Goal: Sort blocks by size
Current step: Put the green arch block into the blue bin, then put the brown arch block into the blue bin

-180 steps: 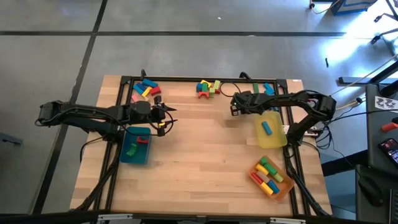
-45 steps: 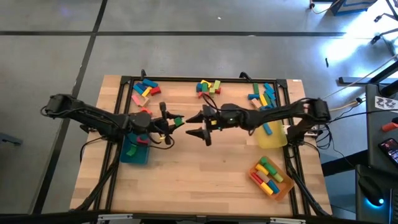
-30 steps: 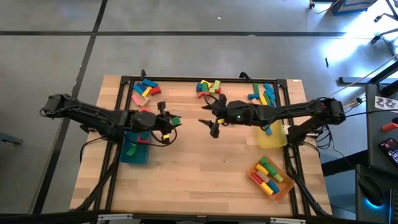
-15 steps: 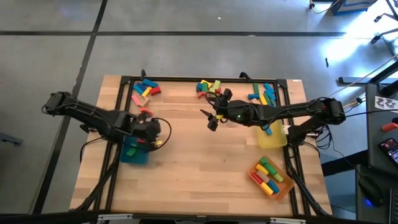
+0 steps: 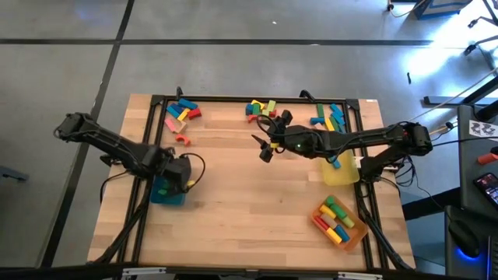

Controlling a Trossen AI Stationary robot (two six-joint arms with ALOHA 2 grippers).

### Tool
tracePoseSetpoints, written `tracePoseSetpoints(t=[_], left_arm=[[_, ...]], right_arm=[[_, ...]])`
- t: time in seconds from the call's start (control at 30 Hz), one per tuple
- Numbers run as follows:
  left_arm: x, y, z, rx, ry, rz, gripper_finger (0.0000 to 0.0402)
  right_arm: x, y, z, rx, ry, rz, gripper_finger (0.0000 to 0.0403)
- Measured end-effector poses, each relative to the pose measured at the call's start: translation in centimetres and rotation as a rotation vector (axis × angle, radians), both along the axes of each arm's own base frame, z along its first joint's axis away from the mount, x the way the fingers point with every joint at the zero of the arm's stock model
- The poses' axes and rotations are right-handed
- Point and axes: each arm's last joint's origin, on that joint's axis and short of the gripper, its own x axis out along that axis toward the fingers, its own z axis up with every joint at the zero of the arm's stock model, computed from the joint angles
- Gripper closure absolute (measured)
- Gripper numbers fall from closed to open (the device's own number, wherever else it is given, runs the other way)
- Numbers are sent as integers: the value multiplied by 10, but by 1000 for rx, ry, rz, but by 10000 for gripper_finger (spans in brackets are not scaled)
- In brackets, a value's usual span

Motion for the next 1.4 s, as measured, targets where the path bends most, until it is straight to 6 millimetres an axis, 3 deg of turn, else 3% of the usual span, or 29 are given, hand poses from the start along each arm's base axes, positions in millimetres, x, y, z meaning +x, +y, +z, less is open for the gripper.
tracePoseSetpoints(t=[0.2,0.47,0.73,1.0,1.23,1.4], left_arm=[[-7,1,-20,-60,55,32,263],[-5,4,-20,-68,40,22,263],[-3,7,-20,-102,48,29,211],[13,6,18,-110,-73,-54,198],[23,10,47,89,-212,-126,205],[29,13,56,267,-288,-122,205]], right_arm=[[0,0,0,0,0,0,123],[0,0,0,0,0,0,123],[0,0,0,0,0,0,123],[0,0,0,0,1,1,123],[0,0,0,0,0,1,123],[0,0,0,0,0,1,123]])
